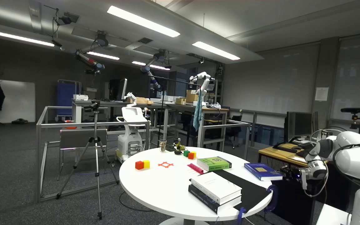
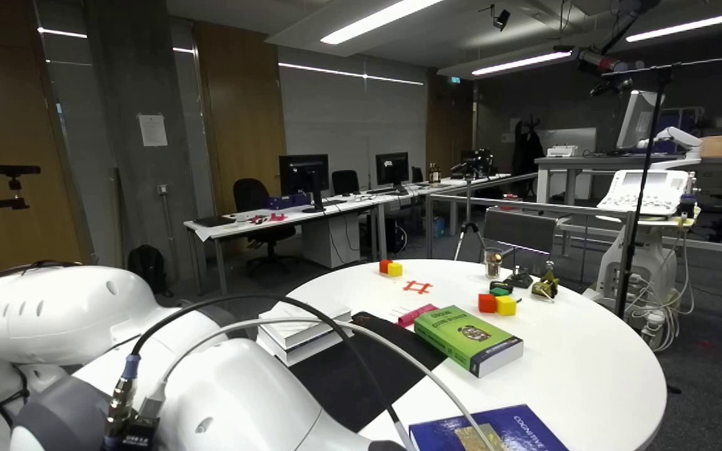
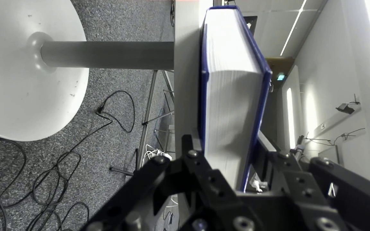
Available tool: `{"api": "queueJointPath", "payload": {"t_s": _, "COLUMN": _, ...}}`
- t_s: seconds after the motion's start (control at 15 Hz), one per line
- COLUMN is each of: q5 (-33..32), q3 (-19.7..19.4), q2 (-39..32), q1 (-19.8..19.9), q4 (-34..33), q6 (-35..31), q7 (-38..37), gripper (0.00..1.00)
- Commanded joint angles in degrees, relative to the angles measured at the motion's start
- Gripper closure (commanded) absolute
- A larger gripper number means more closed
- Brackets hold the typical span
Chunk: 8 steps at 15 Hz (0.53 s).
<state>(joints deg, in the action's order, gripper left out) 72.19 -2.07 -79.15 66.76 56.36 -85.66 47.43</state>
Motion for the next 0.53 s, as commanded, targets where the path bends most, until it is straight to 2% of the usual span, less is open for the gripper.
{"api": "queueJointPath", "payload": {"t_s": 0.0, "q5": 0.7, "q3": 0.5, "q2": -0.9, "q1": -0.1, "q4": -1.7, "q6": -1.2, "q7": 1.4, "gripper": 0.32}}
{"api": "queueJointPath", "payload": {"t_s": 0.27, "q5": 0.9, "q3": 0.9, "q2": -1.8, "q1": -0.1, "q4": -2.8, "q6": -1.8, "q7": 1.9, "gripper": 0.01}}
{"api": "queueJointPath", "payload": {"t_s": 0.47, "q5": 0.3, "q3": 2.4, "q2": -4.2, "q1": 0.8, "q4": -6.5, "q6": -0.8, "q7": 2.7, "gripper": 0.00}}
